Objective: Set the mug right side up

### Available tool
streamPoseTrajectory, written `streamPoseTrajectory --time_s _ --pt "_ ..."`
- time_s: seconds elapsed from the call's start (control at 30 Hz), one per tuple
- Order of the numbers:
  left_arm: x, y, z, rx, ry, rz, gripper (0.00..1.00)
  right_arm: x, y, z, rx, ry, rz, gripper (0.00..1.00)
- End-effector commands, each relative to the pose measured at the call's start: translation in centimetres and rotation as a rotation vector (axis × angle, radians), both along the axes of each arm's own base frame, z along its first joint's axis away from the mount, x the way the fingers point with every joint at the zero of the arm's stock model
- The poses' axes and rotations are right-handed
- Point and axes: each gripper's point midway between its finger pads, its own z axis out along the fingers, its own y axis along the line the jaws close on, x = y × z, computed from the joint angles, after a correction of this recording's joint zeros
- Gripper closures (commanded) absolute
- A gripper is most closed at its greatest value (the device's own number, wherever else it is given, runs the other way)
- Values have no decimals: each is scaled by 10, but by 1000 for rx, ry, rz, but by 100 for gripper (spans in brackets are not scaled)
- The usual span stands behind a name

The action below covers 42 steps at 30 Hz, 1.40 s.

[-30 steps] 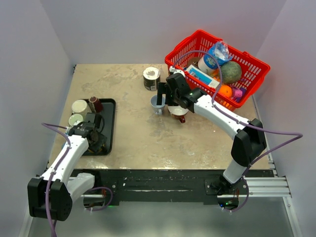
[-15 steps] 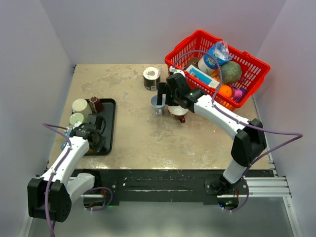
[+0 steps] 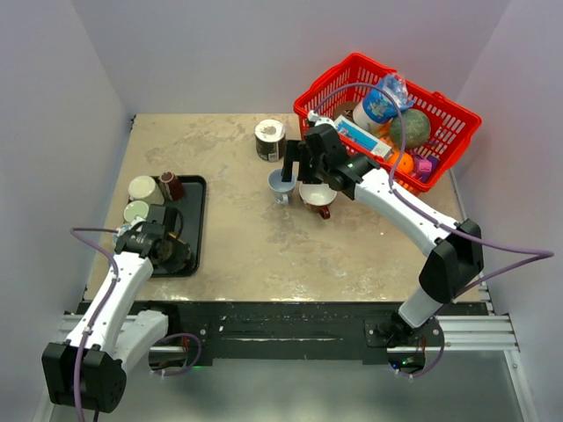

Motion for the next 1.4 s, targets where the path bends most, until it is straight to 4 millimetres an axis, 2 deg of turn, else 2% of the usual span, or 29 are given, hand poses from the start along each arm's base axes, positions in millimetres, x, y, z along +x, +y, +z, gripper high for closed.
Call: streamPoseTrajectory --time_s 0.0,0.03,0.2,0.23,0.3,0.33,0.37,0.43,0.47,0.6,0.63,0.8,0.83,0.97,1.1,1.23,1.37 --pt "37 -9 53 -29 -180 -30 100 -2 7 39 86 -48 25 3" --pt "44 -10 64 -32 -208 -37 100 -3 9 41 97 -49 35 3" --pt "63 -15 92 -39 -303 -65 100 -9 24 52 168 -58 110 1" --pt "71 -18 104 -47 -349 -74 100 -10 28 55 182 -61 132 1" --pt "81 -26 118 -74 -405 -116 100 -16 44 63 237 -64 213 1" --pt "91 -31 131 -90 -467 -133 100 -19 50 64 262 -59 248 1" --pt "96 -39 137 -113 -498 -177 100 -28 67 74 329 -66 348 1" --pt "111 -49 155 -138 -578 -222 100 -36 84 86 411 -96 452 1" --pt "115 -55 161 -161 -600 -248 100 -49 94 92 469 -80 530 2" --pt "131 -69 197 -190 -741 -327 100 -64 116 106 604 -70 672 2" --pt "137 -72 211 -196 -799 -342 100 -65 120 115 633 -95 699 2" --pt "144 -91 252 -241 -932 -440 100 -71 132 131 729 -87 777 2" --pt "146 -95 266 -246 -980 -462 100 -70 135 134 738 -93 786 2" --pt "144 -108 290 -285 -1065 -532 100 -52 140 137 722 -101 724 4" --pt "142 -118 314 -314 -1146 -587 100 -51 146 146 751 -92 741 4" --pt "141 -126 330 -355 -1184 -616 100 -62 152 166 867 -119 825 6" --pt "139 -132 332 -410 -1179 -619 100 -73 154 177 947 -94 887 8"
